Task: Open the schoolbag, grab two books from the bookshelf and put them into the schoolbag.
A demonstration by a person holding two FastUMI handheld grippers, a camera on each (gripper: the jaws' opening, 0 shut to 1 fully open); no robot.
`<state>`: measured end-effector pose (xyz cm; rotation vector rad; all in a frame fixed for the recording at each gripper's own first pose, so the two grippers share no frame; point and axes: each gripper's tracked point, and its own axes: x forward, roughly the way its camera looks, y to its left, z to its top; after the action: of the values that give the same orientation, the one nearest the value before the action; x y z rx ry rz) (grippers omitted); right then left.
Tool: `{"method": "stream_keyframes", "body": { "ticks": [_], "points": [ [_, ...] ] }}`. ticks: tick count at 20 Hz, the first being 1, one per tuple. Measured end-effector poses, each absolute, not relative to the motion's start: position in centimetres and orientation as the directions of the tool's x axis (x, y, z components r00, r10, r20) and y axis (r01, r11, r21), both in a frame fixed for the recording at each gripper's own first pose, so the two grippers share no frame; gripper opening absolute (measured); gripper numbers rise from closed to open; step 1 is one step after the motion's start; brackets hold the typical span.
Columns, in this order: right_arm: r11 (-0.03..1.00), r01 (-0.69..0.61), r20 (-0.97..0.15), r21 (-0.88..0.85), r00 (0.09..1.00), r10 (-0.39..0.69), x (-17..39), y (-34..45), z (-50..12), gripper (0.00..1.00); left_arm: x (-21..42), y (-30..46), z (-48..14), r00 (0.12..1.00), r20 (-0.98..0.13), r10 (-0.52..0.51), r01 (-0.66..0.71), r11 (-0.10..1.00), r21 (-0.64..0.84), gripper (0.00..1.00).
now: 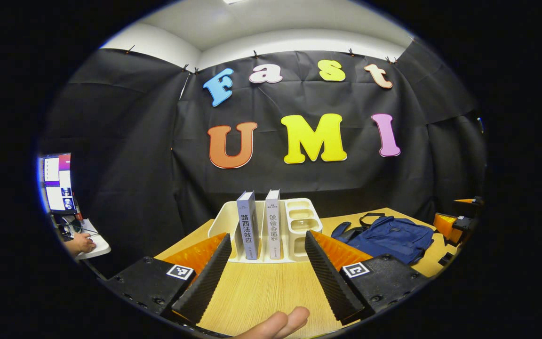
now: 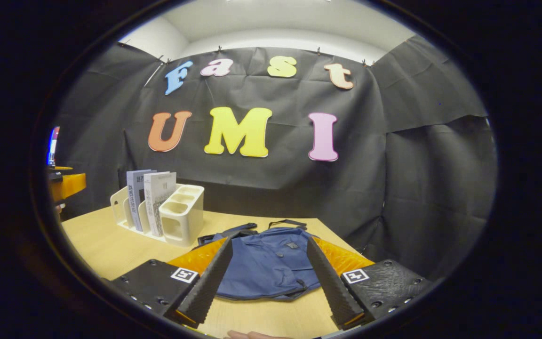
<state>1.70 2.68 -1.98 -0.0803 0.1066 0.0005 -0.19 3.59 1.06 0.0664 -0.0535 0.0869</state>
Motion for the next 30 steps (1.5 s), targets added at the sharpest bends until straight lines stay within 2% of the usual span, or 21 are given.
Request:
{"method": "stream_keyframes", "body": {
  "ticks": [7,12,14,15,19,20,21,25,30],
  "points": [
    [0.984,-0.081,-0.169,-0.16,0.984,0.054,3.1,6.7,-4.1,0.96,0.0,3.9,0.6,0.995,0.036,0.095,-0.097,0.993,0.062,0.99],
    [0.968,-0.187,-0.295,-0.167,0.946,0.132,5.0,11.4,-9.2,0.95,0.2,3.9,0.4,0.995,0.028,0.092,-0.094,0.992,0.08,0.99],
    [0.96,-0.211,-0.345,-0.183,0.928,0.138,6.2,12.9,-11.2,0.98,0.2,4.3,0.3,0.993,0.025,0.112,-0.113,0.989,0.091,0.99],
    [0.956,-0.225,-0.367,-0.189,0.919,0.144,6.6,13.7,-12.2,0.95,0.2,4.4,0.2,0.992,0.023,0.121,-0.122,0.988,0.095,0.99],
    [0.943,-0.257,-0.452,-0.212,0.881,0.139,8.5,15.9,-16.2,0.95,0.7,5.1,0.1,0.993,0.017,0.116,-0.117,0.989,0.095,0.99],
    [0.939,-0.258,-0.466,-0.226,0.875,0.129,8.9,16.0,-17.1,0.98,0.9,5.5,0.2,0.993,0.017,0.12,-0.121,0.988,0.1,0.99],
    [0.935,-0.254,-0.481,-0.247,0.87,0.109,9.4,15.9,-17.8,0.95,0.9,6.0,0.2,0.991,0.018,0.131,-0.132,0.986,0.102,0.99],
    [0.913,-0.225,-0.521,-0.34,0.854,0.016,10.4,15.2,-20.0,0.95,0.9,6.6,0.1,0.991,0.015,0.132,-0.133,0.988,0.075,0.99],
    [0.864,-0.167,-0.472,-0.475,0.877,-0.09,12.8,14.8,-20.2,0.98,1.3,6.9,-0.7,0.993,-0.019,0.116,-0.116,0.992,0.042,0.99]
  ]
}}
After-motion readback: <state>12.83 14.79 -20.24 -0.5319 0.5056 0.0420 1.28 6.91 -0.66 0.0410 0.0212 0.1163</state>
